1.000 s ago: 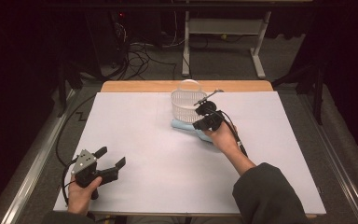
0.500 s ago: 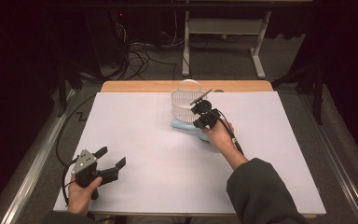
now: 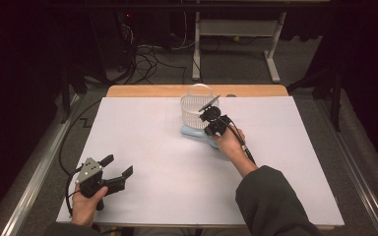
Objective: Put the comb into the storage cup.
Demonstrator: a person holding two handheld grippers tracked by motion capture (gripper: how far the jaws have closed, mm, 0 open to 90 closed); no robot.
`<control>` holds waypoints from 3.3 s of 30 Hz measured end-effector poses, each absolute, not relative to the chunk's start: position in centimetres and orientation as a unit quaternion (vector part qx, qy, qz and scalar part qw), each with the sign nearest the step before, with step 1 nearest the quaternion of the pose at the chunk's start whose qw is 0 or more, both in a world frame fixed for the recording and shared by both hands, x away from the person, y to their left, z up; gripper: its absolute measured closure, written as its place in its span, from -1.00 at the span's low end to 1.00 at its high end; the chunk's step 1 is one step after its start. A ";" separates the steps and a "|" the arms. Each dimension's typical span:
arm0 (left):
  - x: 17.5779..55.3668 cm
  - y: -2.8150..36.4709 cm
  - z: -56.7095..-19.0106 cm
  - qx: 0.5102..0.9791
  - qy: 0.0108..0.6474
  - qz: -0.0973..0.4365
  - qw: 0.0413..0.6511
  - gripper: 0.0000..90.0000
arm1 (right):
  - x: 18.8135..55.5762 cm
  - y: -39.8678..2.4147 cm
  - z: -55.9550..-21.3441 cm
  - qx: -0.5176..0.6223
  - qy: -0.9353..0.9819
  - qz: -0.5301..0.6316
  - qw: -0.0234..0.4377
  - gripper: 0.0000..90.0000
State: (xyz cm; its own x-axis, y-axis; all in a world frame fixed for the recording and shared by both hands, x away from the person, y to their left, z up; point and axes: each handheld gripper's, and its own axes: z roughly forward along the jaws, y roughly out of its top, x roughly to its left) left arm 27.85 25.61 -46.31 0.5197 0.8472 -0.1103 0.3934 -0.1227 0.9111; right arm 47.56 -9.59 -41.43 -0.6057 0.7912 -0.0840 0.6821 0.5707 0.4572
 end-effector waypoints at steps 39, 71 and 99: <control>27.9 25.5 -46.3 0.714 0.434 0.226 0.501 -0.65 | 47.8 -9.5 -41.8 0.415 0.877 0.184 0.159 1.00; 27.9 25.5 -46.3 0.712 0.434 0.226 0.503 -0.65 | 48.1 -8.8 -42.1 0.405 0.882 0.178 0.166 1.00; 27.9 25.6 -46.3 0.713 0.435 0.225 0.502 -0.65 | 48.0 -8.1 -42.2 0.390 0.889 0.187 0.152 1.00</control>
State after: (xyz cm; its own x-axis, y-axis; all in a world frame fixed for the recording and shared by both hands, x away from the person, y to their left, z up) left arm 27.89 25.57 -46.30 0.5203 0.8461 -0.1157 0.3932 -0.1171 0.9120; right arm 47.96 -8.06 -42.25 -0.6489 0.7506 -0.1244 0.6368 0.6253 0.4512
